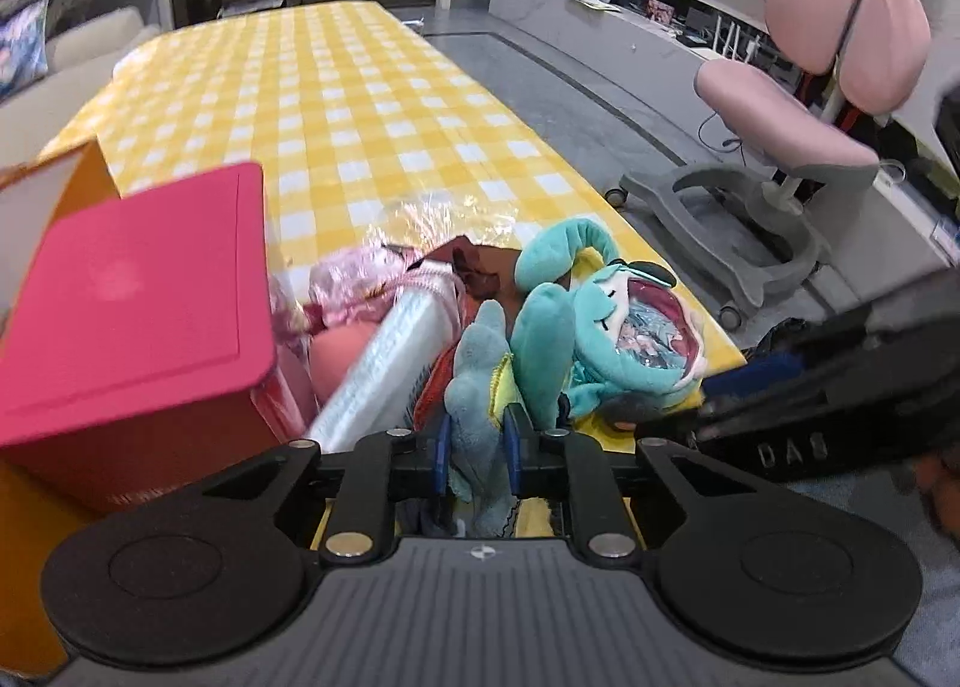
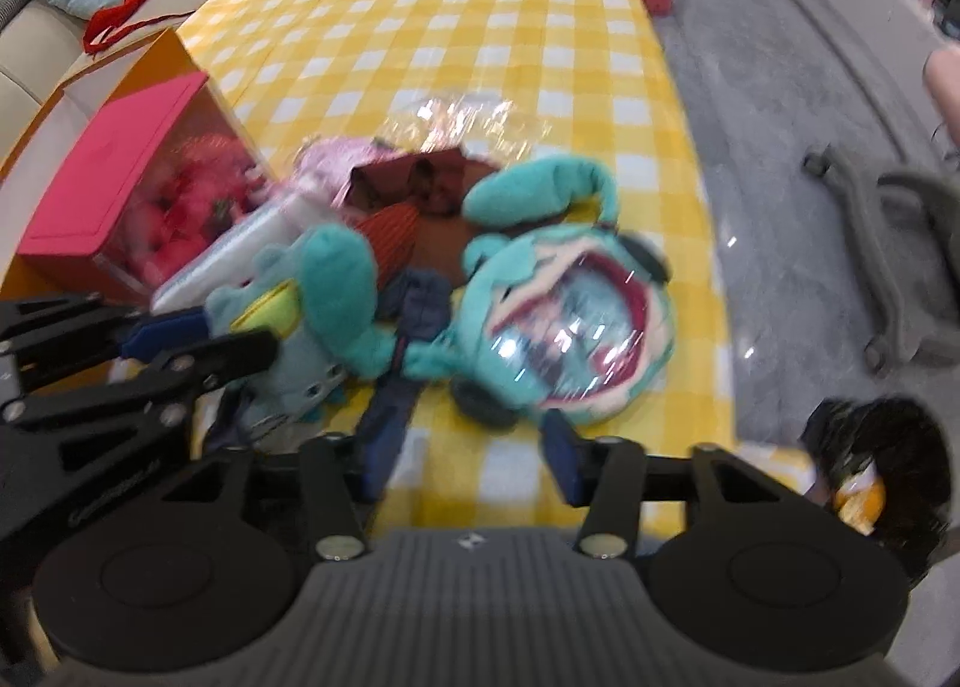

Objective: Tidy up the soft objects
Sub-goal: 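Grasp the teal plush doll with the right gripper while the left gripper holds the dinosaur, then carry the dinosaur and doll with both grippers over the white box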

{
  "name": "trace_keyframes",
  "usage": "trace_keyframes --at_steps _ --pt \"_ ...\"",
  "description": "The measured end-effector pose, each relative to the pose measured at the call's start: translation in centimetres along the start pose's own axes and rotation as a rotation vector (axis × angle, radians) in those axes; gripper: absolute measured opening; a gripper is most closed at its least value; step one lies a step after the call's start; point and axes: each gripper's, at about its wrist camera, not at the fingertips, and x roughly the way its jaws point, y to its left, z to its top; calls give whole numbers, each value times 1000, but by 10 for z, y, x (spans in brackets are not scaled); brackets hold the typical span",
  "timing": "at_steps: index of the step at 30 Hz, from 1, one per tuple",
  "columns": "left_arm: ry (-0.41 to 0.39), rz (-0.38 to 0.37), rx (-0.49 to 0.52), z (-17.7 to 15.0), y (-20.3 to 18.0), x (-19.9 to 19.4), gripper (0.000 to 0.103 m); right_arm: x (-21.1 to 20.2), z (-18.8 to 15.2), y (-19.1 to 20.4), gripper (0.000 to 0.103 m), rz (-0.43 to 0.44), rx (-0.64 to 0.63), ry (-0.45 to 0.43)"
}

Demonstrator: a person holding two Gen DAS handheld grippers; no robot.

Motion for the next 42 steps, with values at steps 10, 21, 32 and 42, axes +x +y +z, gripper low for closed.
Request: trace_keyframes --at_steps 10,21,32,42 --pt "15 3 15 2 -2 5 20 34 22 18 77 -66 -288 69" --pt "23 -7 -4 0 3 10 20 61 16 41 61 -221 -473 133" --pt "-11 -8 -6 0 3 -4 20 41 4 59 22 -254 -560 47" --pt "-72 -4 -17 5 4 -27 20 -12 -3 60 19 -278 -490 -77"
